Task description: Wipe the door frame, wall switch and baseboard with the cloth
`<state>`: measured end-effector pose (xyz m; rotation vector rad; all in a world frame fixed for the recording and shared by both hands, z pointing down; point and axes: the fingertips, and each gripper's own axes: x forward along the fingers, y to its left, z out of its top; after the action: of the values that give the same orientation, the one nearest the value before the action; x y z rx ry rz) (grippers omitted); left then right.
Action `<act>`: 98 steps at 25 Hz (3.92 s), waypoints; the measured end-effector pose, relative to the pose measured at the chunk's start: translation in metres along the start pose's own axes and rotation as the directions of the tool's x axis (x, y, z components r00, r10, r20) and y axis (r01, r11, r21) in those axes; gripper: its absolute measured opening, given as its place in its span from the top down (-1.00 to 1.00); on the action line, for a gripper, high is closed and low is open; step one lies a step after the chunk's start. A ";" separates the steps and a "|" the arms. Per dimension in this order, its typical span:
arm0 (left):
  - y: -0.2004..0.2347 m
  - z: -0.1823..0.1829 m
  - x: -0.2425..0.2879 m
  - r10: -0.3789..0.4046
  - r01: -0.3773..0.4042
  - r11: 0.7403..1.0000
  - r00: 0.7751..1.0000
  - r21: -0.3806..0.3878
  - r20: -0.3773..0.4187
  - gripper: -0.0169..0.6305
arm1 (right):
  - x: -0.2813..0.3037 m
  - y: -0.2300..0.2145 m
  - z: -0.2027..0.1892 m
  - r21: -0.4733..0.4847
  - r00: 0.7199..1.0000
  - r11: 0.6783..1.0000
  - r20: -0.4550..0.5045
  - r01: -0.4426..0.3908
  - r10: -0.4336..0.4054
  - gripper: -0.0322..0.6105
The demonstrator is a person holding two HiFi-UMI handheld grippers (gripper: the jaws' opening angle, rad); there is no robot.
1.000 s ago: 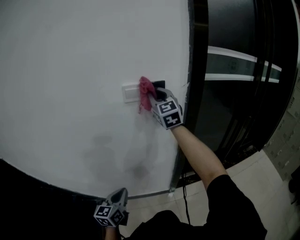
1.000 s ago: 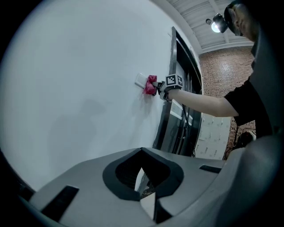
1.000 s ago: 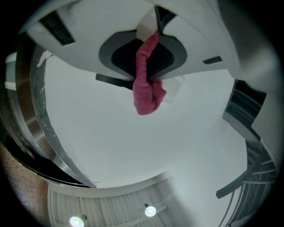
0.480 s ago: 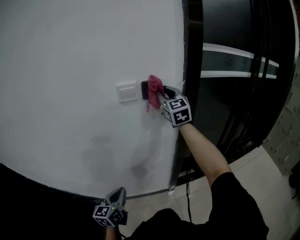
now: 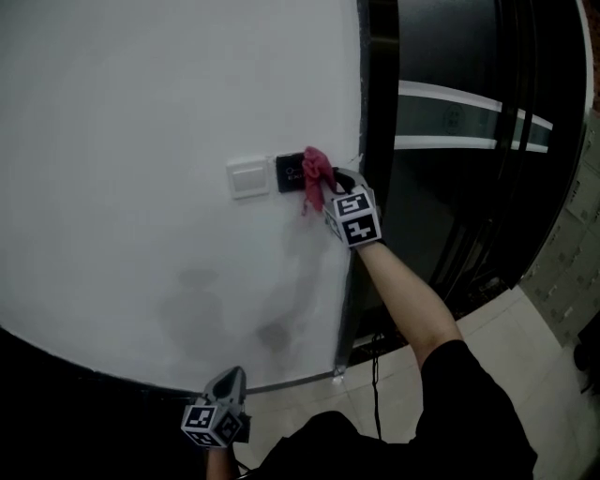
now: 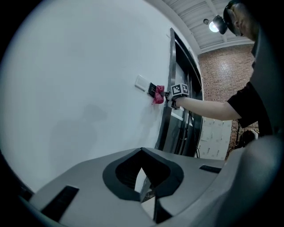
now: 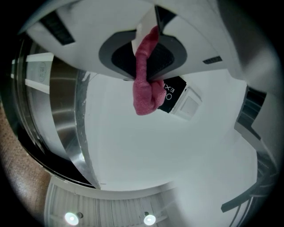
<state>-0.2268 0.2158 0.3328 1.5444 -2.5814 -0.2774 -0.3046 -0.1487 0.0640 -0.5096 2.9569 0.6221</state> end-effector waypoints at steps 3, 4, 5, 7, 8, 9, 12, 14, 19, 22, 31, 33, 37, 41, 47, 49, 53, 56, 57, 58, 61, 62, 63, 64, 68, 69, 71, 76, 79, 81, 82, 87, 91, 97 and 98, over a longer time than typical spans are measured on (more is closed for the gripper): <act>0.004 0.001 0.001 0.022 -0.022 0.999 1.000 0.039 -0.004 0.95 | -0.021 0.002 -0.003 -0.024 1.000 1.000 0.025 0.014 -0.014 0.70; 0.006 0.002 0.000 0.023 -0.022 0.999 1.000 0.038 -0.006 0.95 | -0.031 0.007 -0.006 -0.023 0.999 1.000 0.040 0.003 -0.002 0.70; 0.008 0.004 -0.001 0.022 -0.022 0.999 1.000 0.034 -0.004 0.95 | -0.041 0.012 -0.010 -0.019 0.999 1.000 0.052 -0.008 0.009 0.70; 0.013 0.012 -0.001 0.023 -0.024 0.999 1.000 0.033 0.014 0.95 | -0.067 0.022 -0.022 -0.003 0.997 1.000 0.069 -0.024 0.024 0.70; 0.016 0.017 -0.001 0.027 -0.028 0.999 0.999 0.029 0.032 0.95 | -0.081 0.027 -0.030 0.015 0.997 0.999 0.071 -0.032 0.030 0.70; 0.020 0.023 -0.001 0.032 -0.033 0.999 0.998 0.021 0.057 0.95 | -0.096 0.032 -0.039 0.038 0.997 0.998 0.071 -0.042 0.039 0.70; 0.028 0.037 -0.003 0.055 -0.056 0.998 0.990 -0.001 0.129 0.95 | -0.145 0.049 -0.076 0.108 0.995 0.990 0.061 -0.088 0.082 0.70; 0.030 0.039 -0.005 0.069 -0.070 0.998 0.987 0.002 0.142 0.95 | -0.177 0.060 -0.102 0.164 0.993 0.980 0.047 -0.111 0.105 0.70; 0.030 0.039 0.005 0.038 -0.035 0.999 0.991 -0.020 0.132 0.95 | -0.208 0.074 -0.148 0.256 0.991 0.959 -0.007 -0.125 0.131 0.70; 0.019 0.037 0.009 -0.033 0.044 0.996 0.990 -0.076 0.140 0.95 | -0.217 0.081 -0.162 0.292 0.989 0.948 -0.030 -0.129 0.144 0.70; 0.012 0.026 0.022 -0.009 0.010 1.000 0.993 -0.004 0.119 0.95 | -0.214 0.077 -0.163 0.266 0.990 0.957 -0.036 -0.119 0.134 0.70; 0.015 0.031 0.019 0.010 -0.012 1.000 0.990 0.009 0.138 0.95 | -0.212 0.072 -0.160 0.236 0.992 0.965 -0.032 -0.114 0.125 0.70; 0.021 0.032 0.021 0.030 -0.033 0.999 0.993 0.025 0.110 0.95 | -0.198 0.048 -0.151 0.143 0.995 0.986 -0.039 -0.086 0.092 0.70; 0.022 0.033 0.022 0.023 -0.025 0.999 0.993 0.021 0.120 0.95 | -0.187 0.021 -0.126 0.003 0.998 0.999 -0.026 -0.052 0.052 0.70; 0.028 0.037 0.002 0.060 -0.061 0.998 0.990 0.007 0.124 0.95 | -0.187 0.040 -0.089 -0.083 0.990 0.989 0.061 -0.124 0.129 0.70; 0.038 0.039 -0.011 0.091 -0.094 0.995 0.988 0.015 0.121 0.95 | -0.187 0.062 -0.078 -0.066 0.980 0.984 0.101 -0.165 0.171 0.70; 0.063 0.042 -0.035 0.175 -0.182 0.983 0.975 0.038 0.134 0.95 | -0.177 0.112 -0.062 0.040 0.938 0.956 0.210 -0.290 0.276 0.70; 0.084 0.037 -0.056 0.240 -0.250 0.967 0.958 0.054 0.155 0.95 | -0.166 0.166 -0.072 0.083 0.894 0.908 0.230 -0.412 0.385 0.70; 0.092 0.034 -0.067 0.260 -0.271 0.961 0.953 0.051 0.157 0.95 | -0.165 0.189 -0.078 0.085 0.877 0.888 0.230 -0.451 0.423 0.70; 0.100 0.030 -0.080 0.277 -0.288 0.957 0.948 0.048 0.154 0.95 | -0.166 0.212 -0.084 0.086 0.860 0.870 0.228 -0.485 0.457 0.70; 0.138 0.017 -0.111 0.300 -0.308 0.950 0.946 0.045 0.124 0.95 | -0.171 0.282 -0.103 0.111 0.835 0.834 0.194 -0.540 0.515 0.70; 0.154 0.013 -0.117 0.300 -0.307 0.951 0.947 0.040 0.118 0.95 | -0.169 0.304 -0.110 0.120 0.831 0.827 0.174 -0.550 0.528 0.70; 0.170 0.008 -0.122 0.300 -0.305 0.952 0.947 0.032 0.111 0.95 | -0.166 0.325 -0.118 0.130 0.828 0.819 0.150 -0.559 0.541 0.70; 0.187 0.002 -0.127 0.301 -0.304 0.952 0.948 0.022 0.102 0.95 | -0.161 0.348 -0.127 0.141 0.823 0.811 0.127 -0.568 0.554 0.70; 0.258 -0.036 -0.144 0.302 -0.302 0.953 0.952 -0.016 0.052 0.95 | -0.144 0.448 -0.171 0.237 0.813 0.781 0.077 -0.578 0.578 0.70; 0.277 -0.053 -0.149 0.307 -0.306 0.952 0.951 -0.030 0.040 0.95 | -0.142 0.478 -0.187 0.262 0.806 0.769 0.065 -0.583 0.588 0.70; 0.308 -0.089 -0.160 0.319 -0.317 0.946 0.948 -0.061 0.014 0.95 | -0.144 0.539 -0.216 0.289 0.780 0.739 0.049 -0.609 0.623 0.70; 0.313 -0.134 -0.130 0.312 -0.312 0.949 0.950 -0.034 -0.011 0.95 | -0.155 0.591 -0.298 0.377 0.678 0.625 0.011 -0.684 0.735 0.70; 0.318 -0.201 -0.113 0.318 -0.319 0.948 0.948 -0.009 -0.029 0.95 | -0.168 0.621 -0.376 0.372 0.595 0.552 0.001 -0.746 0.803 0.70; 0.331 -0.256 -0.116 0.312 -0.312 0.950 0.949 0.001 -0.039 0.95 | -0.183 0.656 -0.433 0.376 0.542 0.504 -0.005 -0.778 0.840 0.70; 0.339 -0.281 -0.119 0.308 -0.308 0.951 0.951 -0.006 -0.029 0.95 | -0.189 0.675 -0.461 0.371 0.517 0.483 -0.008 -0.793 0.856 0.70; 0.357 -0.391 -0.116 0.294 -0.294 0.956 0.956 -0.023 0.019 0.95 | -0.197 0.744 -0.599 0.298 0.448 0.430 -0.009 -0.852 0.894 0.70; 0.350 -0.471 -0.091 0.147 -0.144 0.988 0.987 0.050 -0.070 0.95 | -0.189 0.797 -0.724 0.217 0.423 0.435 -0.101 -0.874 0.901 0.70; 0.348 -0.506 -0.087 0.080 -0.082 0.995 0.996 -0.053 -0.041 0.95 | -0.166 0.868 -0.841 0.233 0.483 0.522 -0.203 -0.821 0.851 0.70; 0.345 -0.509 -0.085 0.056 -0.060 0.994 0.998 -0.086 -0.041 0.95 | -0.160 0.874 -0.856 0.249 0.505 0.552 -0.229 -0.796 0.832 0.71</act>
<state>-0.3831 0.4018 0.9038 1.4287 -2.5434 -0.3458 -0.4532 0.3080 1.2005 1.0151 3.3902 0.4129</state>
